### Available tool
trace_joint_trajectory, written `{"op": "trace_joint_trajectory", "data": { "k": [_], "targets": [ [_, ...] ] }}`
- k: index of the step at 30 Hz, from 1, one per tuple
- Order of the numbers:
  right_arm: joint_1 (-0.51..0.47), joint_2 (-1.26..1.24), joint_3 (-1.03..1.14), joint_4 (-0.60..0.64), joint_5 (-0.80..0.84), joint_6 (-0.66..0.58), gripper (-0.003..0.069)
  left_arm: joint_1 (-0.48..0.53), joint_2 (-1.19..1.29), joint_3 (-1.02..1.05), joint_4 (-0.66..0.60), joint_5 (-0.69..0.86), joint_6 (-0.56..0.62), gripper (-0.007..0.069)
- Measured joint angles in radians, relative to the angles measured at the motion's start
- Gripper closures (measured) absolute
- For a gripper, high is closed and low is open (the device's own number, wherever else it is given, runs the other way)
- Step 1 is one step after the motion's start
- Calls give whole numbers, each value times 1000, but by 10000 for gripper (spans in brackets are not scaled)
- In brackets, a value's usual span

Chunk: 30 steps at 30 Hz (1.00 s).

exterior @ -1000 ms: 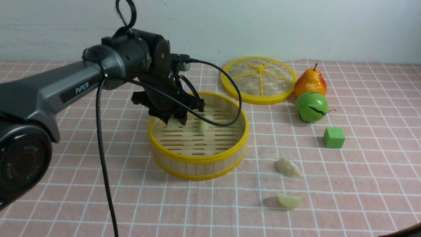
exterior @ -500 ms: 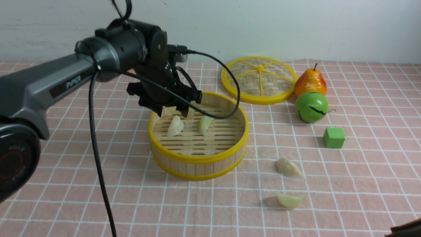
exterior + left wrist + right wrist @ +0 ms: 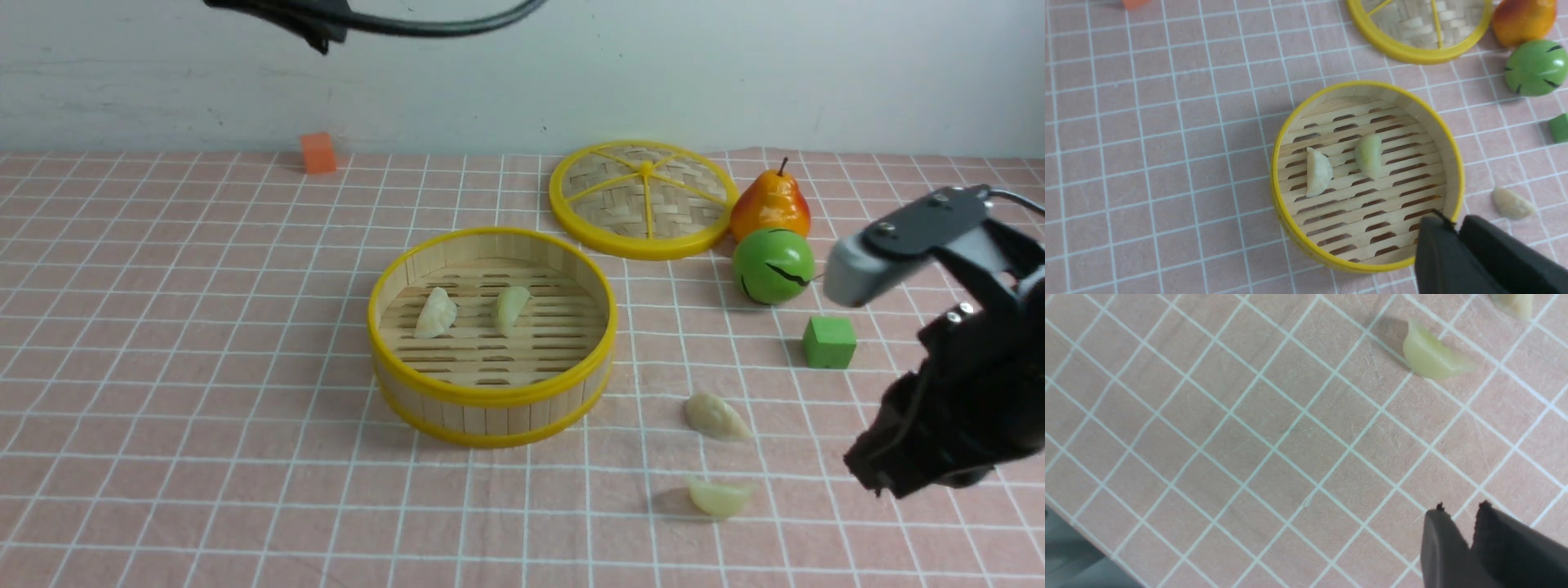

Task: Put the dumplings into the steamer on the table with the pink tablecloth.
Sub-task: 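Reach for and grasp a dumpling lying on the table beside the steamer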

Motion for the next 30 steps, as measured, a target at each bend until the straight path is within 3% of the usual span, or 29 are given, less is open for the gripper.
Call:
{"op": "trace_joint_trajectory", "data": {
  "k": [3,7,12,17,23,27,28,30],
  "targets": [
    [55,123,-64,-76,-48,7,508,0,-80,19,0,0,10,638],
    [60,224,-99,-99,-93,11,441,0,-142,116,0,0,12,638],
    [63,391,-111,-92,-183,-110,225,0,-282,412,-1,0,14,638],
    [77,512,-112,-83,-261,-263,120,0,-423,678,-8,0,20,638],
    [79,615,-112,-130,-350,-308,152,0,-585,874,-9,-3,21,638],
    [83,631,-119,-171,-344,-264,286,0,-677,948,-9,-9,21,638],
    [86,631,-123,-198,-342,-228,390,0,-713,967,-9,-9,21,638],
    [86,628,-143,-230,-324,-192,424,0,-745,980,-9,-10,21,638]
  ]
}}
